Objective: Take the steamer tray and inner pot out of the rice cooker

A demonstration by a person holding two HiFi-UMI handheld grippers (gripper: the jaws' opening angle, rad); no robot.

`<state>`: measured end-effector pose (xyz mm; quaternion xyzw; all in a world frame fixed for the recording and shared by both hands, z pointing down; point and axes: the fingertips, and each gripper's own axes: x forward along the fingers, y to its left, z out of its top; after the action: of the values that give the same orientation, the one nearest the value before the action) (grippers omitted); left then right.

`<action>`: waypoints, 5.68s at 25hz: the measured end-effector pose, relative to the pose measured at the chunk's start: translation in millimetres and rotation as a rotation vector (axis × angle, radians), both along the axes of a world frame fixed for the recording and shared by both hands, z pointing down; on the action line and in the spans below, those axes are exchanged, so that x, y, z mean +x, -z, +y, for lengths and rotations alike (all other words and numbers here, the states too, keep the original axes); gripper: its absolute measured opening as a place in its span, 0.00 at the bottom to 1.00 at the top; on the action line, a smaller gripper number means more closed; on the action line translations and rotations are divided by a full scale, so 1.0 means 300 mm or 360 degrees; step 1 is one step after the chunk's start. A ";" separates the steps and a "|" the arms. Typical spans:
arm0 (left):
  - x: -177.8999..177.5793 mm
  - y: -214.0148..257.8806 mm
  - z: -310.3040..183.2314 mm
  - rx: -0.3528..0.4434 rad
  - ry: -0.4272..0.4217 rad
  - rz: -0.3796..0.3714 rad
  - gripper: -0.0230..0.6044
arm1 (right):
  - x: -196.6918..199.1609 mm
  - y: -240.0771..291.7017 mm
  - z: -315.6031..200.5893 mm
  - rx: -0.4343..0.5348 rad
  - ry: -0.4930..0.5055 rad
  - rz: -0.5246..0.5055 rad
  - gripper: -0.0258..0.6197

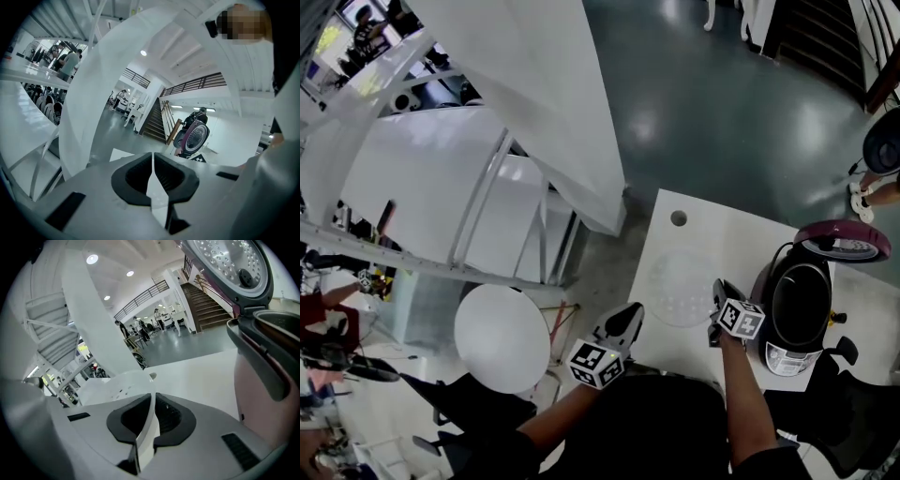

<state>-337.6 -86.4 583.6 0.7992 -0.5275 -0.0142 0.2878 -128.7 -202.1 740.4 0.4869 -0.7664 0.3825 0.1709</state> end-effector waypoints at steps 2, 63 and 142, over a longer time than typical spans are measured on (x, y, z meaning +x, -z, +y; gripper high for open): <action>-0.002 -0.008 -0.006 -0.0013 -0.0032 -0.0002 0.06 | -0.015 -0.065 0.008 -0.0022 0.0011 0.0040 0.07; 0.223 0.158 -0.050 0.0157 0.0079 0.0174 0.06 | -0.021 0.518 0.153 0.0414 0.0367 -0.0031 0.06; 1.208 -0.365 -0.414 -0.0591 -0.0401 -0.0923 0.28 | 1.237 0.157 -0.009 -0.0005 0.0341 0.1056 0.31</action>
<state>24.8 -210.7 693.1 0.7628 -0.4782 0.3445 0.2660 242.2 -204.7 693.4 0.5012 -0.7152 0.1846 0.4507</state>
